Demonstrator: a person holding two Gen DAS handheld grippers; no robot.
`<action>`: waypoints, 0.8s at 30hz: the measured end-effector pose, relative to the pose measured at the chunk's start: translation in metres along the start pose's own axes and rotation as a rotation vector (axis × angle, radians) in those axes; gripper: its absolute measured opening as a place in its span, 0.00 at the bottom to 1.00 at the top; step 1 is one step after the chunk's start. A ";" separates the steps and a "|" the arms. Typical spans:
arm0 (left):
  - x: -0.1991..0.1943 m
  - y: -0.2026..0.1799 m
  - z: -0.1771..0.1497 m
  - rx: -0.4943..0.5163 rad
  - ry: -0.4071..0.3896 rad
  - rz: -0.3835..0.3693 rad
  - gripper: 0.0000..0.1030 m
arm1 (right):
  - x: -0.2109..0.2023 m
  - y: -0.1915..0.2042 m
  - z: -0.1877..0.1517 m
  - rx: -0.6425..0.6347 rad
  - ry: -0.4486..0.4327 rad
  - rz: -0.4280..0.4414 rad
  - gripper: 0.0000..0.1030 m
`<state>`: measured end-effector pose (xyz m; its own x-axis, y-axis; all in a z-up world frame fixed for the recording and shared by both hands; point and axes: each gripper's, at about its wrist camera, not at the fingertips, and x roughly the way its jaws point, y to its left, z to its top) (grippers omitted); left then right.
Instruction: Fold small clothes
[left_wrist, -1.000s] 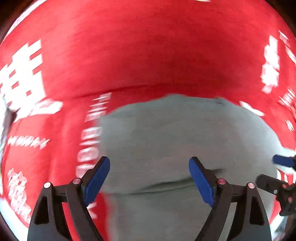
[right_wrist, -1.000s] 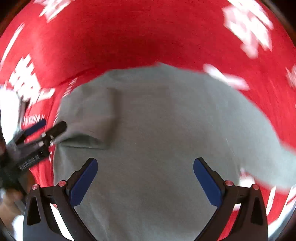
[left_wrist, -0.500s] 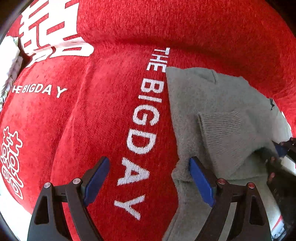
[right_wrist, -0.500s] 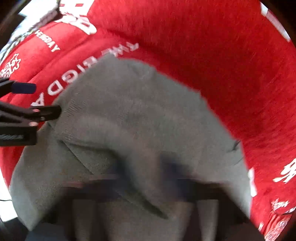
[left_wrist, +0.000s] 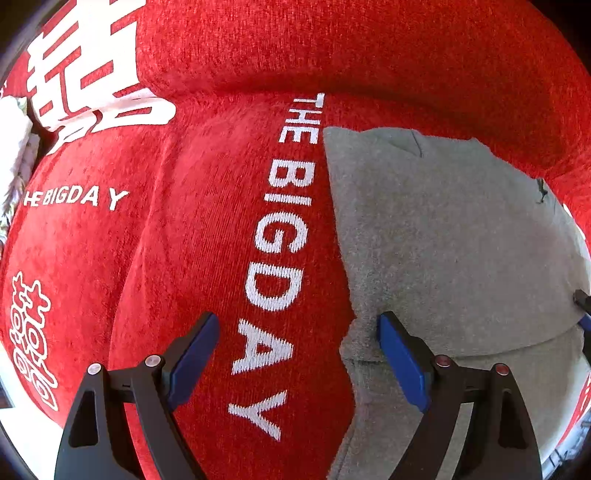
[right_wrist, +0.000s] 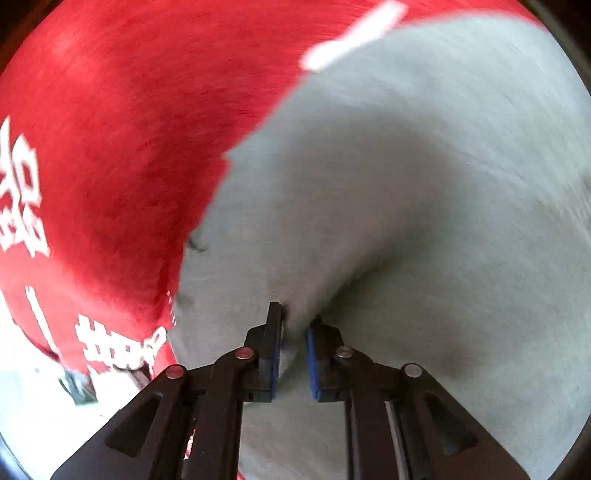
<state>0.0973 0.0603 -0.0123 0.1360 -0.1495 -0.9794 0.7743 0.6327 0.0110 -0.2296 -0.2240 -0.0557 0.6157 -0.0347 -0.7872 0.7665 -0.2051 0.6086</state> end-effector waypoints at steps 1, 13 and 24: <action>0.002 0.001 0.004 -0.004 0.008 -0.005 0.86 | -0.003 -0.005 0.000 0.032 -0.006 0.035 0.44; -0.003 -0.027 0.044 0.049 -0.037 0.016 0.86 | -0.026 0.024 0.028 -0.158 -0.023 -0.049 0.07; 0.013 -0.016 0.054 0.036 0.028 -0.069 0.86 | -0.038 -0.015 0.016 -0.104 0.080 -0.029 0.61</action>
<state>0.1197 0.0075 -0.0143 0.0649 -0.1698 -0.9833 0.8027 0.5942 -0.0497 -0.2675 -0.2353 -0.0371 0.6025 0.0490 -0.7966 0.7964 -0.1023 0.5960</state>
